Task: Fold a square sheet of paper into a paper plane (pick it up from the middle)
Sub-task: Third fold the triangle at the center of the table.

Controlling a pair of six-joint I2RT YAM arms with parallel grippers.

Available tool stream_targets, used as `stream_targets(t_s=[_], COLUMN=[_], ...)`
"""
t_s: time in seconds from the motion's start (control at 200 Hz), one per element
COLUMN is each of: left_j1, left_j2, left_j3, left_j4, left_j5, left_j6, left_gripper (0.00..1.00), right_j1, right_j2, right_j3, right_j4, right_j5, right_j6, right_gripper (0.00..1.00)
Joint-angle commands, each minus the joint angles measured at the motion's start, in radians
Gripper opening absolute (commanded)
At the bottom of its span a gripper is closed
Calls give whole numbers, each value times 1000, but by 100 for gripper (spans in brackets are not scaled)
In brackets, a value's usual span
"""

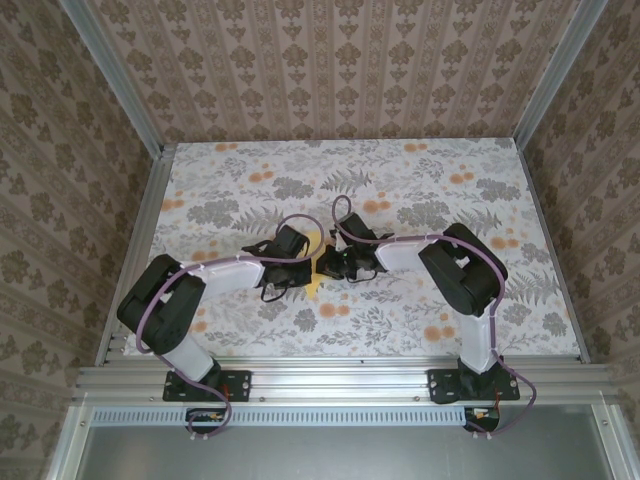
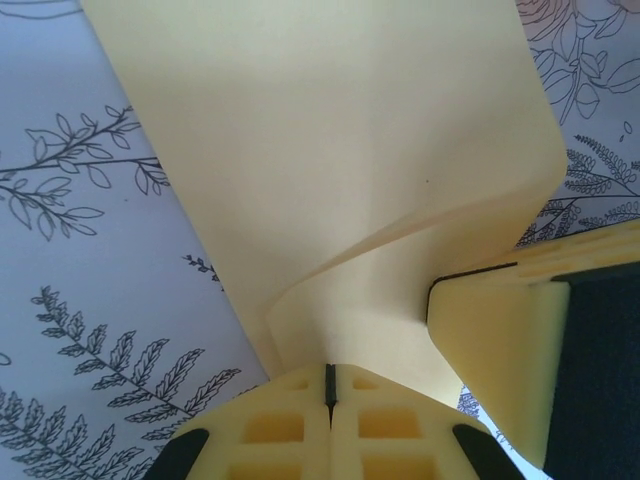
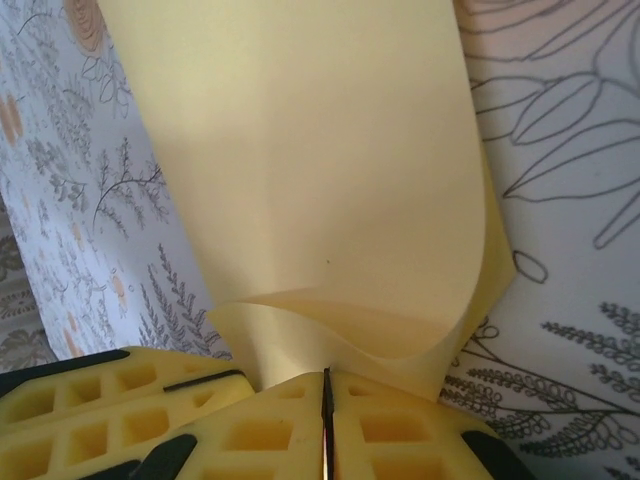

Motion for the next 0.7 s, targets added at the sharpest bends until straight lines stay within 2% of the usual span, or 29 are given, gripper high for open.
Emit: stream_targets(t_s=[0.0,0.335,0.52,0.695], left_j1=[9,-6,-41,-65], left_j2=[-52,-229,-252,-182], left_j3=[6,-144,-200,-195], left_j4=[19,181,281,353], left_j5=[33,119,136,139], left_j6=[-6,-86,-137,-169], left_gripper=[8,22,23,20], right_j1=[0,38,46,46], right_j2=[30,-122,-175,-180], right_j3=[5,-189,-244,-249], right_j4=[-89,-87,-49,-34], right_j5=[70,251,276,268], right_j6=[11,195,268,290], right_gripper=[10,9,8,7])
